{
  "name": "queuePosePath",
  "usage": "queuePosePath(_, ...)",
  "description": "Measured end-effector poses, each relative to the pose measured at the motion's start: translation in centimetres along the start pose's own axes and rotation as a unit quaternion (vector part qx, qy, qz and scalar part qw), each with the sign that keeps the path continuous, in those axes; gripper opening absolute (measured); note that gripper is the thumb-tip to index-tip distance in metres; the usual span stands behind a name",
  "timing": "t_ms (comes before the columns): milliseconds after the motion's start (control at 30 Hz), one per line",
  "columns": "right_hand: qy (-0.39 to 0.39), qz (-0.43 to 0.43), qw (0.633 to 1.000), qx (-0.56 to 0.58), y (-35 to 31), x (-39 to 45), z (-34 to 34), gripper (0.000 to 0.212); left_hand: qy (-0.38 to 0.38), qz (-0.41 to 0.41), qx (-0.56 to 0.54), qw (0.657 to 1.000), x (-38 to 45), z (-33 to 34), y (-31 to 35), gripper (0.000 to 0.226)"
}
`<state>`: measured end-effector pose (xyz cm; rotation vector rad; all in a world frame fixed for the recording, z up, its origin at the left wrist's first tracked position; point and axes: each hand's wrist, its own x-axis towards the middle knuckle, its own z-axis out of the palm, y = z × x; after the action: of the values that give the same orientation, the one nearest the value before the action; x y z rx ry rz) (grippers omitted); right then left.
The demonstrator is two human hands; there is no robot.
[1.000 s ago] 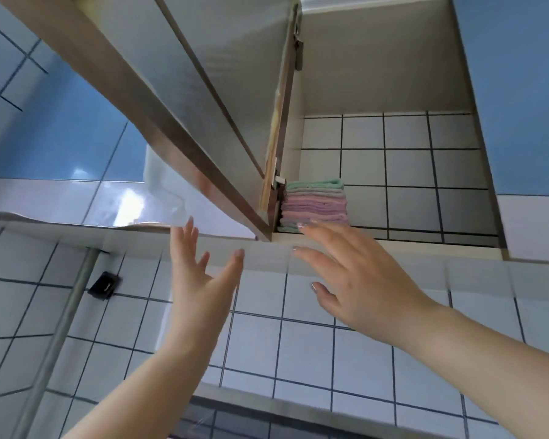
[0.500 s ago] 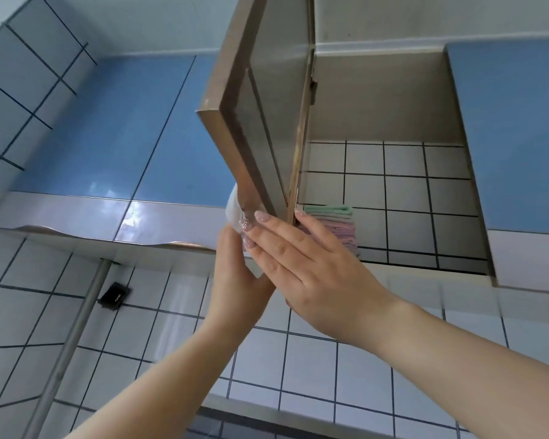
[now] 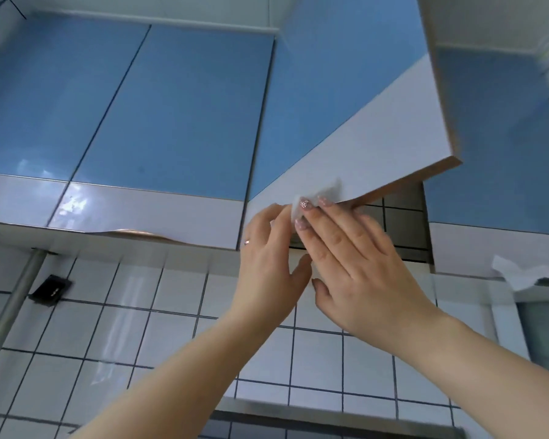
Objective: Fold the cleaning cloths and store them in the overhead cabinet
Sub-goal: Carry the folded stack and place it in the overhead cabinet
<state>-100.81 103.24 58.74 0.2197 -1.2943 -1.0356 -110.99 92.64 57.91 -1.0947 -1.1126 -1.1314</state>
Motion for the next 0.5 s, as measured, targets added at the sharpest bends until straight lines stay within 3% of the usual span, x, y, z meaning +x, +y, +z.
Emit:
queuePosePath(233, -0.136, 0.076, 0.988, -0.019, 2.4, -4.8, 0.6, 0.07, -0.013, 0.08, 0.141, 0.987, -0.1, 5.1, 0.4, 0.068)
queuePosePath(367, -0.185, 0.101, 0.977, -0.018, 4.2, -6.8, 1.8, 0.07, -0.034, 0.163, 0.269, 0.949, 0.2, 8.5, -0.2, 0.061)
queuePosePath(500, -0.247, 0.115, 0.962, -0.018, 5.9, -8.5, 4.4, 0.08, -0.047, 0.173, 0.328, 0.928, 0.4, 11.2, -0.8, 0.052)
